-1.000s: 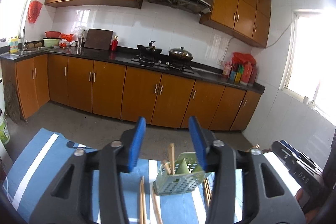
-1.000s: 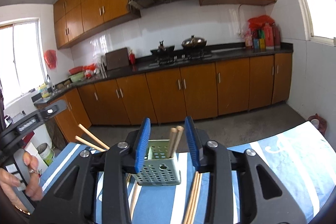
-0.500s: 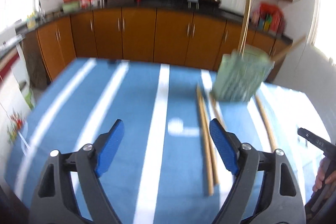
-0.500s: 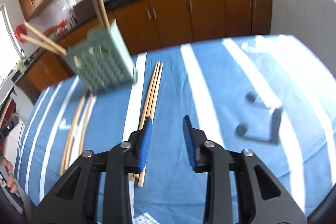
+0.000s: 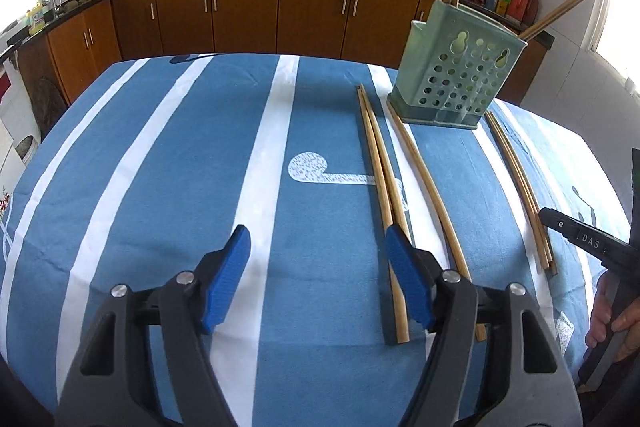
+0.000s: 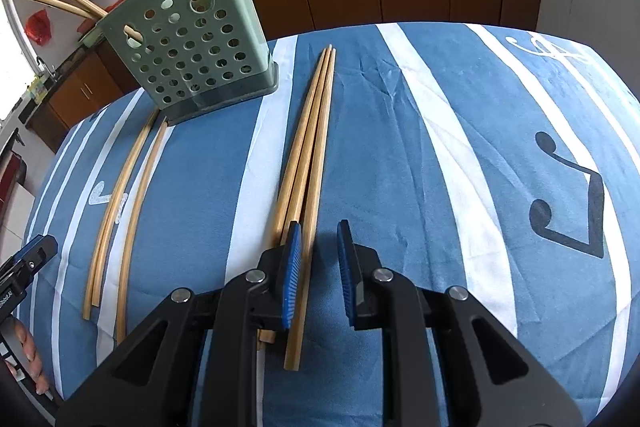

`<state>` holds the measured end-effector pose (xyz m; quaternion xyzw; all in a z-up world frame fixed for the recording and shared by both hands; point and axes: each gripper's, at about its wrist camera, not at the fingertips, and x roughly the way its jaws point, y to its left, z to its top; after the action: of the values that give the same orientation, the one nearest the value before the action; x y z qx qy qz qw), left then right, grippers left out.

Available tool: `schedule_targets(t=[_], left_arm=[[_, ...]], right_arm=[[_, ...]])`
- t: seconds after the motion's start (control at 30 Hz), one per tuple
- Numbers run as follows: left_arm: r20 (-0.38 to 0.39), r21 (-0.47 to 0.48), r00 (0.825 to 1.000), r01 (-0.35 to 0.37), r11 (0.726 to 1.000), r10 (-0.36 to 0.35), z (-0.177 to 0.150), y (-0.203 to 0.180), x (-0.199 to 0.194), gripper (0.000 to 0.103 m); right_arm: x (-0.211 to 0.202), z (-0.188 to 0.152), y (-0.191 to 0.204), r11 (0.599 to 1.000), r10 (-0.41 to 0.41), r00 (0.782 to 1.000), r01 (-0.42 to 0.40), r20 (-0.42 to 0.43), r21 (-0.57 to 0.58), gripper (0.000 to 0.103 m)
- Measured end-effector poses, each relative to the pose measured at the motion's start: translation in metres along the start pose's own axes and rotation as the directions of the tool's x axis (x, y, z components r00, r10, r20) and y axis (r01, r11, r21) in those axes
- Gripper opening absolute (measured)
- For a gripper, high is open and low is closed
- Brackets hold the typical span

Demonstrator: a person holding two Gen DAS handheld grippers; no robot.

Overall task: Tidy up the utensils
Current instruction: 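Grasp a chopstick with the right tool while the left tool grasps another, then hold the grasped chopsticks on the table with both tools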

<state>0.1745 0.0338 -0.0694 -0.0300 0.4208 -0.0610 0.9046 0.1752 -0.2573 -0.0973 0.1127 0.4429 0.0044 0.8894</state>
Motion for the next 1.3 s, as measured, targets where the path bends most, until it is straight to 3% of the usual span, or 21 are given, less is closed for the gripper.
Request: schedule_targets(t=[0.1, 0.17, 0.3, 0.67, 0.73, 0.83, 1.13, 1.3], left_arm=[[-0.018, 0.013, 1.000, 0.007, 1.000, -0.007, -0.001, -0.005, 0.007, 0.059], [-0.029, 0.017, 0.999, 0.014, 1.000, -0.014, 0.000, -0.007, 0.011, 0.055], [-0.056, 0.028, 0.998, 0.031, 0.999, -0.030, 0.000, -0.013, 0.020, 0.047], [-0.105, 0.099, 0.994, 0.052, 0.994, -0.042, -0.005, -0.036, 0.037, 0.031], [-0.101, 0.128, 0.995, 0.019, 0.992, -0.006, -0.006, -0.040, 0.039, 0.017], [-0.090, 0.135, 0.996, -0.013, 0.991, 0.025, -0.005, -0.040, 0.041, 0.008], [-0.075, 0.015, 0.991, -0.109, 0.994, 0.110, 0.019, 0.013, 0.053, 0.008], [-0.052, 0.013, 0.997, -0.063, 0.998, 0.064, 0.019, 0.025, 0.053, 0.009]], right_arm=[[0.000, -0.002, 0.001, 0.999, -0.017, 1.000, 0.017, 0.006, -0.027, 0.016], [0.000, -0.003, 0.002, 0.998, -0.043, 0.999, 0.044, 0.011, -0.044, 0.008], [-0.002, -0.001, -0.013, 0.993, -0.120, 0.992, 0.119, 0.030, 0.012, 0.007], [-0.006, -0.002, -0.022, 0.991, -0.132, 0.991, 0.132, 0.038, 0.005, 0.007], [-0.006, -0.002, -0.022, 0.991, -0.131, 0.991, 0.131, 0.039, 0.004, 0.007], [-0.006, -0.002, -0.022, 0.991, -0.132, 0.991, 0.132, 0.039, 0.001, 0.007], [-0.005, 0.001, -0.031, 0.987, -0.163, 0.985, 0.163, 0.058, 0.006, 0.008], [-0.006, -0.002, -0.031, 0.986, -0.168, 0.983, 0.168, 0.077, 0.000, 0.007]])
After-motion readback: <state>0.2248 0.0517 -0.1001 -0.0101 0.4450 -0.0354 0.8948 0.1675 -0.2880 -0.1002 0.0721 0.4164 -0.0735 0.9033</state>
